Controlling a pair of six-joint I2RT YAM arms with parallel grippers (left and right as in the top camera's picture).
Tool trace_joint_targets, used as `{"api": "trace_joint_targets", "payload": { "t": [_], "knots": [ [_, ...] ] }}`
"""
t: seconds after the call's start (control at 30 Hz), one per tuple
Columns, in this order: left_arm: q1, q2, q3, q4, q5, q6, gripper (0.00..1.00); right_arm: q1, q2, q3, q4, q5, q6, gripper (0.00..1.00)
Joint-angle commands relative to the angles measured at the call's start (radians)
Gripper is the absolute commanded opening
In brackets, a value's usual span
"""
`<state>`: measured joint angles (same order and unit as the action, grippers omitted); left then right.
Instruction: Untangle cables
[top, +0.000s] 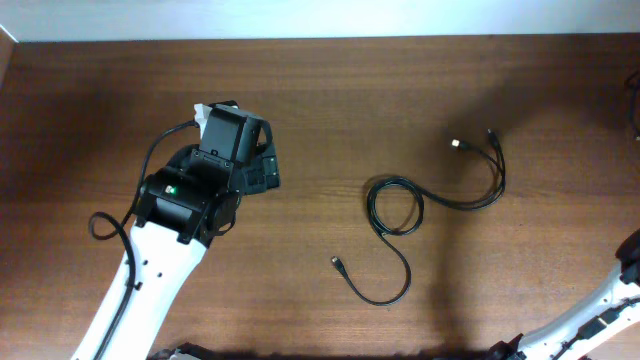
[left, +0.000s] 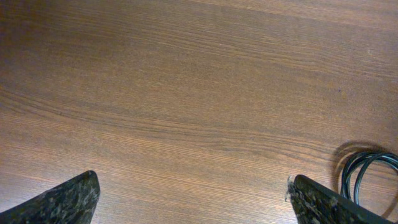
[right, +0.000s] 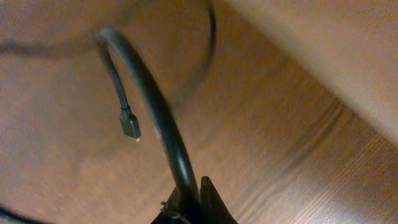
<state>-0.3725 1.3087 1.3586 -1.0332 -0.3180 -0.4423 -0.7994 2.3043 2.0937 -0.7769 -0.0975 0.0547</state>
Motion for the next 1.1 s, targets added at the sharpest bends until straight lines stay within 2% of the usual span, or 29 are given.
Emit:
{"api": "trace_joint_targets", "payload": {
  "t": [0.0, 0.03, 0.07, 0.17, 0.3, 0.37, 0.47, 0.53, 0.63, 0.73, 0.77, 0.83, 0.93, 1.07],
  "knots": [
    [0.005, -0.017, 0.003, -0.001, 0.000, -0.012, 0.99, -0.021, 0.012, -0.044, 0.015, -0.092, 0.014, 0.66],
    [0.005, -0.017, 0.003, -0.001, 0.000, -0.012, 0.99, -0.028, 0.011, -0.040, 0.014, -0.140, 0.014, 0.92],
    [0.005, -0.017, 0.003, -0.001, 0.000, -0.013, 0.99, -0.032, 0.009, -0.039, 0.015, -0.187, 0.015, 0.99],
    [0.005, -0.017, 0.003, -0.001, 0.000, -0.012, 0.99, -0.034, -0.050, -0.013, 0.014, -0.261, 0.032, 0.99],
    [0.005, -0.017, 0.003, -0.001, 0.000, -0.012, 0.99, -0.018, -0.220, 0.033, -0.014, -0.525, 0.032, 0.99],
    [0.005, -0.017, 0.003, -0.001, 0.000, -0.012, 0.99, 0.037, -0.303, 0.033, -0.129, -0.559, 0.032, 0.99],
    [0.005, -0.017, 0.003, -0.001, 0.000, -0.012, 0.99, 0.156, -0.316, 0.030, -0.320, -0.681, 0.006, 0.99],
    [0.005, -0.017, 0.003, -0.001, 0.000, -0.012, 0.99, 0.249, -0.316, 0.030, -0.459, -0.675, -0.098, 0.99],
    [0.005, -0.017, 0.003, -0.001, 0.000, -0.012, 0.99, 0.422, -0.316, 0.017, -0.607, -0.452, -0.111, 0.99],
    [0.005, -0.017, 0.003, -0.001, 0.000, -0.013, 0.99, 0.597, -0.316, -0.002, -0.689, -0.376, -0.111, 0.99],
    [0.005, -0.017, 0.003, -0.001, 0.000, -0.012, 0.99, 0.689, -0.315, -0.042, -0.691, -0.376, -0.106, 0.99],
    [0.005, -0.017, 0.003, -0.001, 0.000, -0.012, 0.99, 0.783, -0.315, -0.128, -0.684, -0.378, -0.099, 0.99],
    [0.005, -0.017, 0.003, -0.001, 0.000, -0.012, 0.99, 0.925, -0.316, -0.316, -0.607, -0.380, -0.099, 0.94],
    [0.005, -0.017, 0.003, -0.001, 0.000, -0.012, 0.99, 1.036, -0.316, -0.612, -0.345, -0.447, -0.013, 0.90]
  ]
}}
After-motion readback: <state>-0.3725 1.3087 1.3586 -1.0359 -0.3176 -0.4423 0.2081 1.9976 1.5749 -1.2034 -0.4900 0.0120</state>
